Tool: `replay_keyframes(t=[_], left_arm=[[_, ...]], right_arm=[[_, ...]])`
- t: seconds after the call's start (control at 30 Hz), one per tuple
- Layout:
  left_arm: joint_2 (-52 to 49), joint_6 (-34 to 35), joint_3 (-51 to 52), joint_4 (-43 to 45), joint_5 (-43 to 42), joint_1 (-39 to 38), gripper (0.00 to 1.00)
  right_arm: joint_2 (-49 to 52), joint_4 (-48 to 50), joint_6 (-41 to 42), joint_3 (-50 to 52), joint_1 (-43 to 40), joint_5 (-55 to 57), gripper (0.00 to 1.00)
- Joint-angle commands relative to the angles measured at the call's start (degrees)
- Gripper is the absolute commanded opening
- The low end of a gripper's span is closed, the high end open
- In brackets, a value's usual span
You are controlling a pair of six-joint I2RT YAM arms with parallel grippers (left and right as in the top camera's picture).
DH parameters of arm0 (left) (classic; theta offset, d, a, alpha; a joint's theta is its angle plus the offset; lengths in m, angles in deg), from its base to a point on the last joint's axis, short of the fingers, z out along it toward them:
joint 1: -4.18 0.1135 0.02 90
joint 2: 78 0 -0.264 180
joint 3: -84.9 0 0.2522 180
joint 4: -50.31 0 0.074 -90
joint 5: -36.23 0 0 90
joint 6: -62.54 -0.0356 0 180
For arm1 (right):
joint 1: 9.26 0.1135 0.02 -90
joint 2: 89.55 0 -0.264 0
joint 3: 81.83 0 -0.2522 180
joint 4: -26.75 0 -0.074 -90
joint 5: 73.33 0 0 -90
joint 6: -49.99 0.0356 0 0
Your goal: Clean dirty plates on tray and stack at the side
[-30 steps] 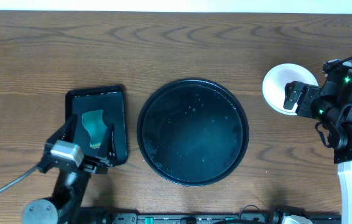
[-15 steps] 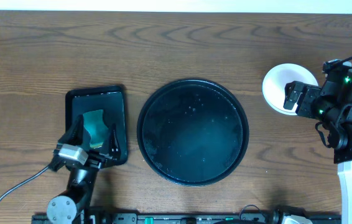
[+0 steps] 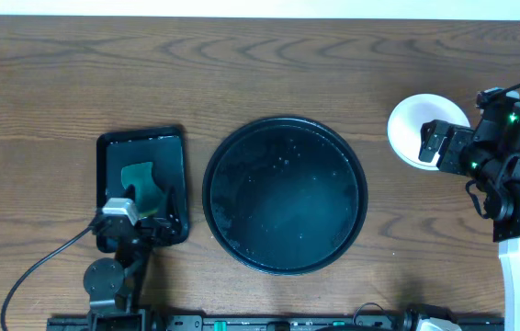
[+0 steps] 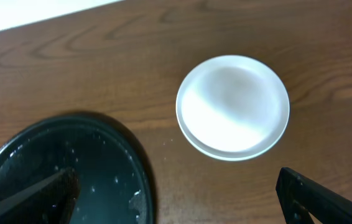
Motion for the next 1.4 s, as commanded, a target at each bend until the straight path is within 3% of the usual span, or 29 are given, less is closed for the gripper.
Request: replay_keyframes(t=[0.0,0.3,1.37], left_arm=[[0.63,-2.32,0.39,-3.5,6.27,0.24,0.82],[0.61,-2.99,0.39,-3.87,10.25,0.24,0.82],[0.5,-2.97,0.39,-3.8,10.25,0.24,0.82]], right_arm=[[0.07,-0.02,-0.57,-0.26,0.59,0.15,0.99],[0.07,-0.02,-0.57,-0.26,0.59,0.15,0.99],[0.04,-0.02,-0.57,-0.26,0.59,0.15,0.99]])
